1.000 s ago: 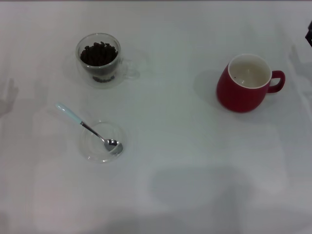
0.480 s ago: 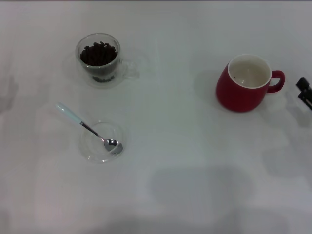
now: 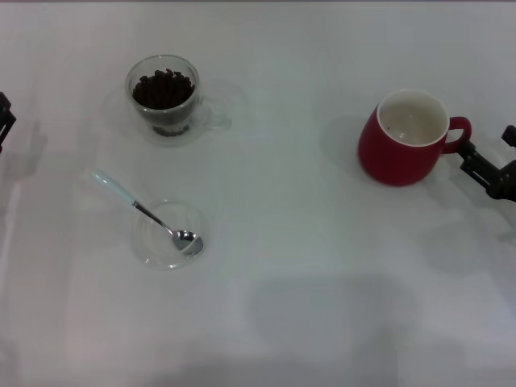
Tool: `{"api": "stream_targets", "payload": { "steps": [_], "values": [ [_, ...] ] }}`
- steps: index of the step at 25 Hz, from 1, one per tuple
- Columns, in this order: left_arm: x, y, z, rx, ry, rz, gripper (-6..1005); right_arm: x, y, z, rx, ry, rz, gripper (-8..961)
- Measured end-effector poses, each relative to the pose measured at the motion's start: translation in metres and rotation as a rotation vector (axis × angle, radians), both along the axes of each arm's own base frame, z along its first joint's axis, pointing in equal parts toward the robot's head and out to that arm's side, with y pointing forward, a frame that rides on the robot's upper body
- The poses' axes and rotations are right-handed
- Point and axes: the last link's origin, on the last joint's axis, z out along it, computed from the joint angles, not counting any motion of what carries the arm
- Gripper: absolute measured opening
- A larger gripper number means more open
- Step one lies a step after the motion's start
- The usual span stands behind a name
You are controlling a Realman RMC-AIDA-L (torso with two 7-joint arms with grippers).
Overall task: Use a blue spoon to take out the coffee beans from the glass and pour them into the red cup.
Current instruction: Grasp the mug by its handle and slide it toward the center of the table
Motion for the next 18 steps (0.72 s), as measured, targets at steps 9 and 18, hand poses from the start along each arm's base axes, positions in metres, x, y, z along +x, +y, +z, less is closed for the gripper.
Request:
{"api": "stream_targets", "payload": {
  "steps": [9,18],
  "values": [
    [-0.004,-0.004,0.000,0.008,-0.007,0.017,860,-0.004,0.018,-0.005,-0.050,-0.024,0.003,870],
    [-0.004,-0.004,0.002,0.014,-0.008,0.020,859,-0.008,0.029,-0.004,-0.040,-0.029,0.012,868]
  ]
}}
